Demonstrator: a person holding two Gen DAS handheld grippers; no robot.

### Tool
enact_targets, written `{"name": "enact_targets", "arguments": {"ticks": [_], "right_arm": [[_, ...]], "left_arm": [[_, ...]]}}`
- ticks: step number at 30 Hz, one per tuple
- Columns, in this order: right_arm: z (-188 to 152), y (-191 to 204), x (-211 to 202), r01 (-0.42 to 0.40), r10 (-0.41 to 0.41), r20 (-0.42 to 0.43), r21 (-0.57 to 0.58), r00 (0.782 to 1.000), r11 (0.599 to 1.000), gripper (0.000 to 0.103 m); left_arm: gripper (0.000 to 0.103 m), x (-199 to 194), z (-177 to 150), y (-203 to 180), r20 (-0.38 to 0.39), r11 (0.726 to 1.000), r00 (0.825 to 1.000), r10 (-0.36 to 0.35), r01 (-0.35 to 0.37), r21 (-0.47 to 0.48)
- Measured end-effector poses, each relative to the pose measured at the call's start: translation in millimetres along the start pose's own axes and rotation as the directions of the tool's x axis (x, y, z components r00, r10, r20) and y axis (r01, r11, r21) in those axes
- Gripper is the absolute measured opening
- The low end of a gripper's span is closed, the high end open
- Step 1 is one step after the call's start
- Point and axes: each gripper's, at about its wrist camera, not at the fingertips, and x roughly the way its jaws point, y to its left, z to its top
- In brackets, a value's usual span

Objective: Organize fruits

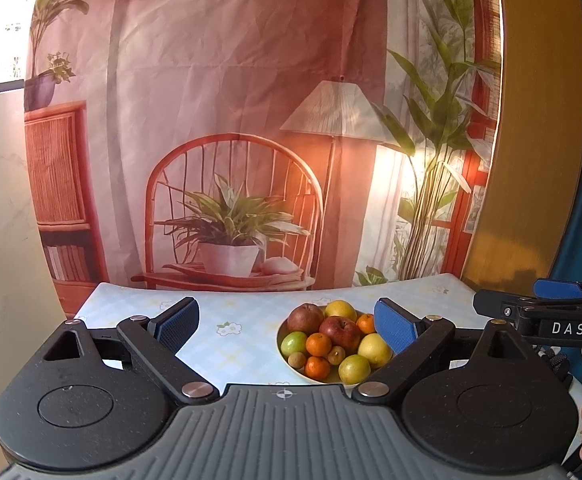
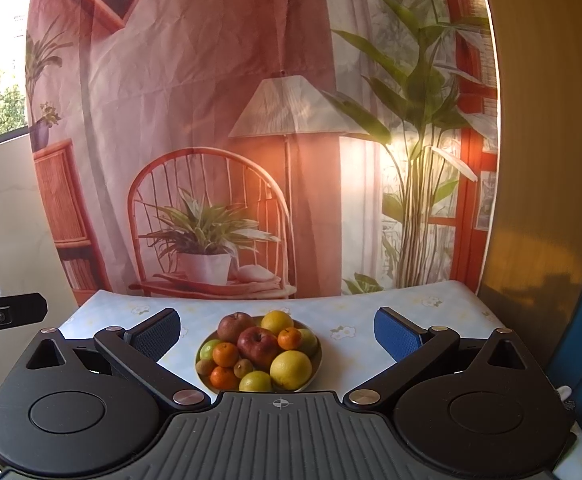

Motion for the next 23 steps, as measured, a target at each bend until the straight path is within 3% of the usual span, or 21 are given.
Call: {"name": "enact_targets", "arguments": {"ticks": [23], "right_arm": [[0.4,4.6,0.7,0.004,-0.004,0.003,-0.021,1.0,1.0,0.102]], "left_arm": [[0.096,-4.0,-1.7,6.3,0.04,0.999,0.999,0.015,-0.013,-0.04]]}}
